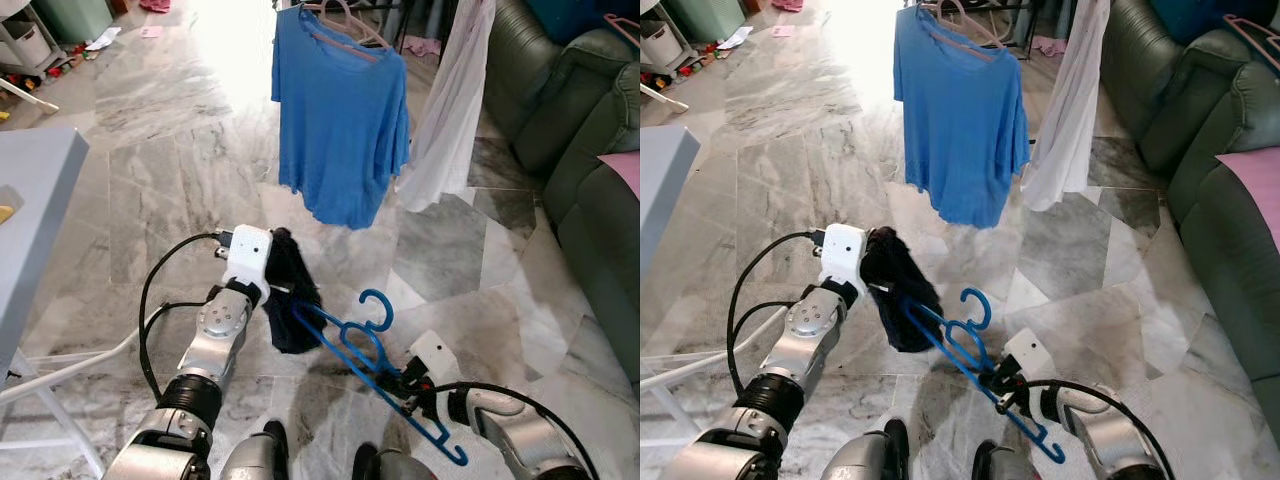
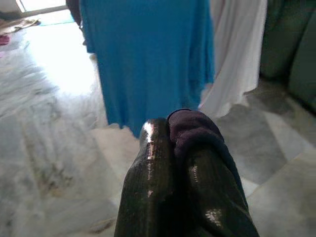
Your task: Hang hanger
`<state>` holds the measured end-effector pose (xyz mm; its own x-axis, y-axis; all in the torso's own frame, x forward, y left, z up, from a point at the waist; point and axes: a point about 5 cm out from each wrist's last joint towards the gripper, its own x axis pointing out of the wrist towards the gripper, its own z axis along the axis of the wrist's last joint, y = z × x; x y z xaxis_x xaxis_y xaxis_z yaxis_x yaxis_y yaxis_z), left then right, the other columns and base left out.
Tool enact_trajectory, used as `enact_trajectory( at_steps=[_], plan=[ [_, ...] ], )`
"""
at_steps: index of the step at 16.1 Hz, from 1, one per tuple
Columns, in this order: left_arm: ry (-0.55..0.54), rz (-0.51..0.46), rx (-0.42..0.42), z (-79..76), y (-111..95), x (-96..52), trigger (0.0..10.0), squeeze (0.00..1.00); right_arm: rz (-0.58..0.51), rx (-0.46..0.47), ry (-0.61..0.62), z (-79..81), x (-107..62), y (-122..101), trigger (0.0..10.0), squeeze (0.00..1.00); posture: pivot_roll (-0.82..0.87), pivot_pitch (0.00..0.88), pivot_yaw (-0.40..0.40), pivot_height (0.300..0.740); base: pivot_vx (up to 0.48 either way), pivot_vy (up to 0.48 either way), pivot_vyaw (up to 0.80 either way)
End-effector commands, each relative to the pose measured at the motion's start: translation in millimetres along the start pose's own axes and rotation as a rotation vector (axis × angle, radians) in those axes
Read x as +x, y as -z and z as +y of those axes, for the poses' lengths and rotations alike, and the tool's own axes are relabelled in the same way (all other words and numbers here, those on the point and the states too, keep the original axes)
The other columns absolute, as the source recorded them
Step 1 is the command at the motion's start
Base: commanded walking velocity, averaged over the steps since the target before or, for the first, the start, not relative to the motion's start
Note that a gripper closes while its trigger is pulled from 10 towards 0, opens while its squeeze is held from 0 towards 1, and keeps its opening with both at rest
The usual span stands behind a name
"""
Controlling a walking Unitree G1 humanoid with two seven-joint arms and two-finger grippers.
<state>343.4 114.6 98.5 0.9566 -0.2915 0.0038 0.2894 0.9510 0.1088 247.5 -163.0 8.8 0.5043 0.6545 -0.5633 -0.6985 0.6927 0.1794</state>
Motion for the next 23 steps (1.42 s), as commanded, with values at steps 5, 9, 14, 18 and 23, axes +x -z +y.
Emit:
enact_trajectory(
  at_steps=[5,9,14,18,23],
  plan=[
    [-0.048,-0.027,-0.021,6.0,-8.9,-1.0,10.0,0.0,0.054,0.084,-0.006,2.7,1.2,26.4,10.0,0.0,-0.1,0.201,0.055,0.74,0.0,0.0,0.0],
    [-0.128,-0.035,-0.025,19.1,-12.3,-1.2,10.0,0.0,0.09,0.16,0.068,-5.2,-8.7,46.7,10.0,0.0,-0.1,0.198,0.053,0.74,0.0,0.0,0.0],
    [-0.077,-0.059,-0.059,11.5,-17.0,-0.6,10.0,0.0,-0.01,0.431,0.449,-46.5,-32.8,57.0,10.0,0.0,-0.11,0.199,0.056,0.74,0.0,0.0,0.0],
    [0.029,-0.114,-0.028,-5.2,-21.0,-4.5,10.0,0.0,-0.201,0.538,0.503,-63.7,-33.5,27.4,10.0,0.0,-0.11,0.201,0.059,0.74,0.0,0.0,0.0],
    [0.059,-0.149,0.029,-19.1,-30.7,3.1,10.0,0.0,-0.299,0.463,0.214,-36.1,-5.2,-10.2,10.0,0.0,-0.1,0.201,0.052,0.74,0.0,0.0,0.0]
  ],
)
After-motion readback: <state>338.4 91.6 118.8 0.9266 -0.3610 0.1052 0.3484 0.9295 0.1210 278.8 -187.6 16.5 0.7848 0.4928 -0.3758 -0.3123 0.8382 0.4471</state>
